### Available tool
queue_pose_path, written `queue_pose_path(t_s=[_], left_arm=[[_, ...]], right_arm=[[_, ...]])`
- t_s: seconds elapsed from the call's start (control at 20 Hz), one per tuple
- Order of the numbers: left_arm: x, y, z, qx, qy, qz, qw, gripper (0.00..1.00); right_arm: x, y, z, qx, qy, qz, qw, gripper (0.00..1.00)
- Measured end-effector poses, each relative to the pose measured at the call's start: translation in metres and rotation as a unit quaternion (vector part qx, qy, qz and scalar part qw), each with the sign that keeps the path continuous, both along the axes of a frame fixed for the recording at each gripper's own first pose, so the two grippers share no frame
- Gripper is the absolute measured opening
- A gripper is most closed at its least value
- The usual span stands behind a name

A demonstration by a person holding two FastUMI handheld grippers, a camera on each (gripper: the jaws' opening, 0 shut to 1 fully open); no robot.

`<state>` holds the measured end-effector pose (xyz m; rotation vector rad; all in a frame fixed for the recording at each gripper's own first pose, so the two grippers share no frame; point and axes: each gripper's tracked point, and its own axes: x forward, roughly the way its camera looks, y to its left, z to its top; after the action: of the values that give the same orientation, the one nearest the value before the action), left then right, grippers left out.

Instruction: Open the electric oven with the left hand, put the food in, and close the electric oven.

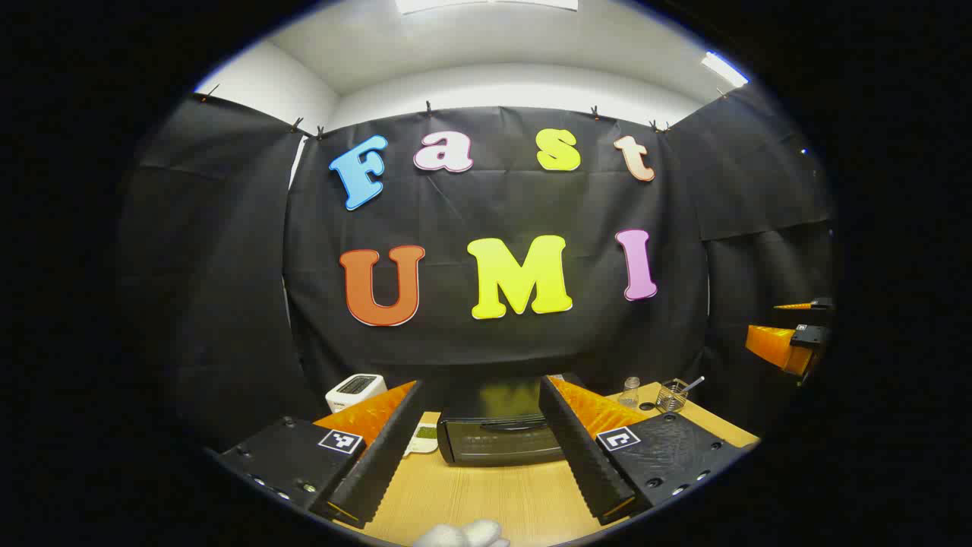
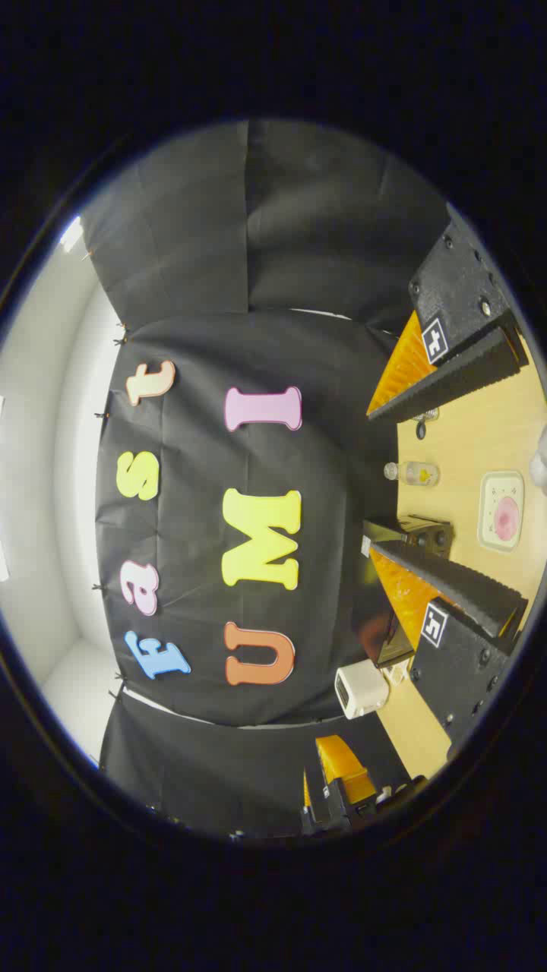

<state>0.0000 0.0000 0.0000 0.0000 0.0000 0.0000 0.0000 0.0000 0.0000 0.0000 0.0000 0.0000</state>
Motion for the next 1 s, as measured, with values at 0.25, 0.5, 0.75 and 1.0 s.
queue_pose_path(t_s=[0.25,0.5,0.75,1.0], left_arm=[[0.007,-0.002,0.000,0.008,0.001,-0.004,1.000,0.96],[0.014,-0.006,-0.006,0.010,0.004,-0.010,1.000,0.96],[0.033,-0.014,-0.015,0.011,-0.002,-0.024,1.000,0.96],[0.071,-0.032,-0.041,0.004,0.008,-0.046,0.999,0.96]], right_arm=[[0.012,0.001,-0.002,0.001,0.005,-0.002,1.000,0.99],[0.016,0.001,-0.003,-0.004,0.007,-0.001,1.000,0.99],[0.017,-0.001,-0.006,-0.005,0.015,-0.003,1.000,0.99],[0.011,-0.013,-0.003,-0.013,0.022,-0.025,0.999,0.99]])
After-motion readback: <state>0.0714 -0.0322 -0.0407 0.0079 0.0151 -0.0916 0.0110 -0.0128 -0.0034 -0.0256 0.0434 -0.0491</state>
